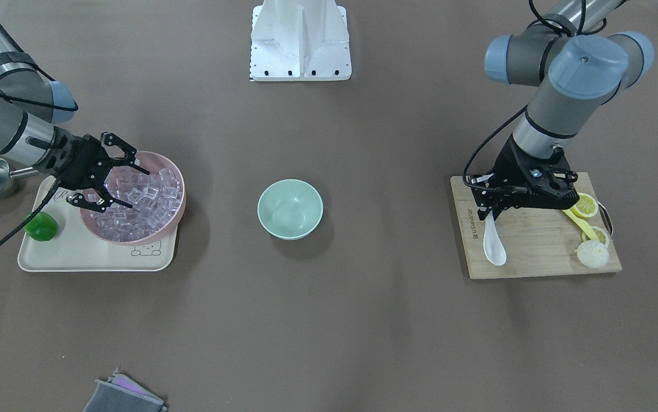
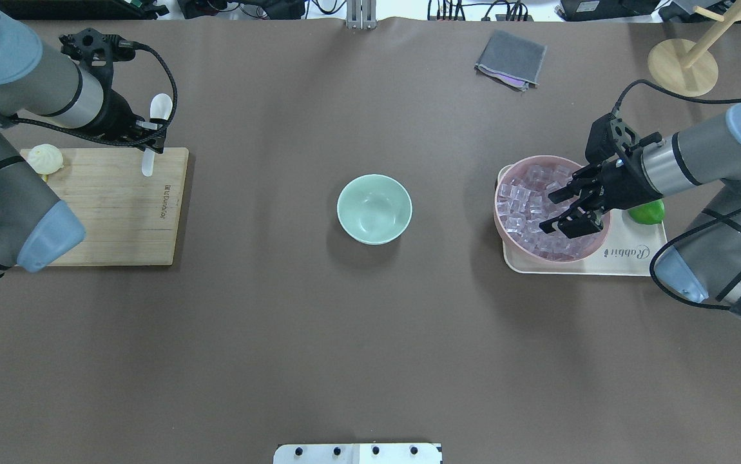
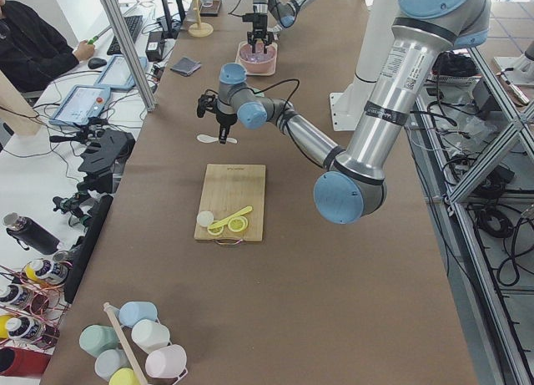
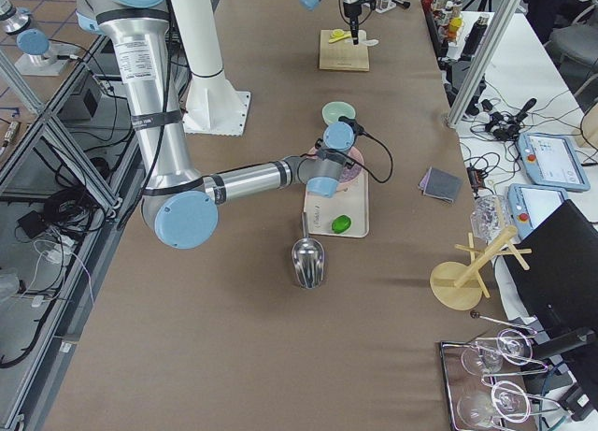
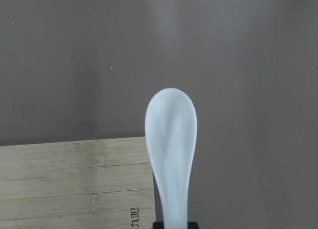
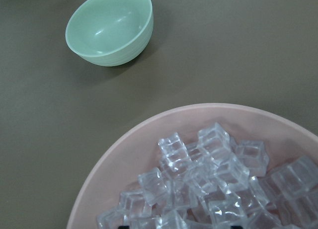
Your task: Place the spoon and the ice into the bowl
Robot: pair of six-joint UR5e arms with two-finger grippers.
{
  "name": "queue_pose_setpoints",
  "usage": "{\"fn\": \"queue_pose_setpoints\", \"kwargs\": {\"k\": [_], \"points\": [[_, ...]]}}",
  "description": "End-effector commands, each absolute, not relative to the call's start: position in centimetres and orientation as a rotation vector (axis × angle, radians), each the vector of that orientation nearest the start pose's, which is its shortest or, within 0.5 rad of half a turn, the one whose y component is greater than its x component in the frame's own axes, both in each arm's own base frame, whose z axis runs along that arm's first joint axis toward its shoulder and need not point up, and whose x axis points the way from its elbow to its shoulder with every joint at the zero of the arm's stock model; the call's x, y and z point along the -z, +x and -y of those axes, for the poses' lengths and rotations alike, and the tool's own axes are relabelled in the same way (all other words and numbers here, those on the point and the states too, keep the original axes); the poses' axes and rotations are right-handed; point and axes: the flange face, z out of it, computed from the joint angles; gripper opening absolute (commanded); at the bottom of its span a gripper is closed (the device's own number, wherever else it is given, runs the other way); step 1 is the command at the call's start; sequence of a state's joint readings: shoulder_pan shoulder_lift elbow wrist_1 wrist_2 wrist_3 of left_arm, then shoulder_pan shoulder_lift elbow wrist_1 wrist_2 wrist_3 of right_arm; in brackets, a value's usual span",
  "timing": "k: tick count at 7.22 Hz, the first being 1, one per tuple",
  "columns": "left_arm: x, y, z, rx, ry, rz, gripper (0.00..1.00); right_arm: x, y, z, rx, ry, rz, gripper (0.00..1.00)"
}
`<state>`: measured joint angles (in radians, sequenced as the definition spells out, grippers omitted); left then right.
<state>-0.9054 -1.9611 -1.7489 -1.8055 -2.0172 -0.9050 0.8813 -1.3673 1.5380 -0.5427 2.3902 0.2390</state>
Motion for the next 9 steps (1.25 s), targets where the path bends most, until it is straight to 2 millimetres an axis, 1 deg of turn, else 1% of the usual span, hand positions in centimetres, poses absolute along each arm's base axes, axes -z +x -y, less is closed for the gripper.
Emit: {"fn": "queue_pose_setpoints", "kwargs": {"k": [1, 2, 3, 5, 6, 9], "points": [[-33.7, 31.5, 54.9, 0.046, 0.257, -0.853, 0.0, -44.6, -32.6, 47.7, 0.864, 0.698, 1.166, 0.71], [-33.8, 31.5, 54.9, 0.047, 0.256, -0.852, 0.0, -44.6, -32.7, 47.7, 0.861, 0.7, 1.16, 0.71], [-33.9, 31.5, 54.9, 0.047, 0.255, -0.851, 0.0, -44.6, -32.9, 47.7, 0.857, 0.705, 1.152, 0.66], [-33.9, 31.5, 54.9, 0.047, 0.255, -0.851, 0.0, -44.6, -33.5, 47.5, 0.853, 0.715, 1.137, 0.53], [-33.9, 31.5, 54.9, 0.047, 0.255, -0.851, 0.0, -44.8, -33.7, 47.4, 0.851, 0.715, 1.131, 0.49], [-33.9, 31.6, 54.9, 0.046, 0.253, -0.85, 0.0, -44.8, -33.7, 47.4, 0.852, 0.714, 1.132, 0.47]]}}
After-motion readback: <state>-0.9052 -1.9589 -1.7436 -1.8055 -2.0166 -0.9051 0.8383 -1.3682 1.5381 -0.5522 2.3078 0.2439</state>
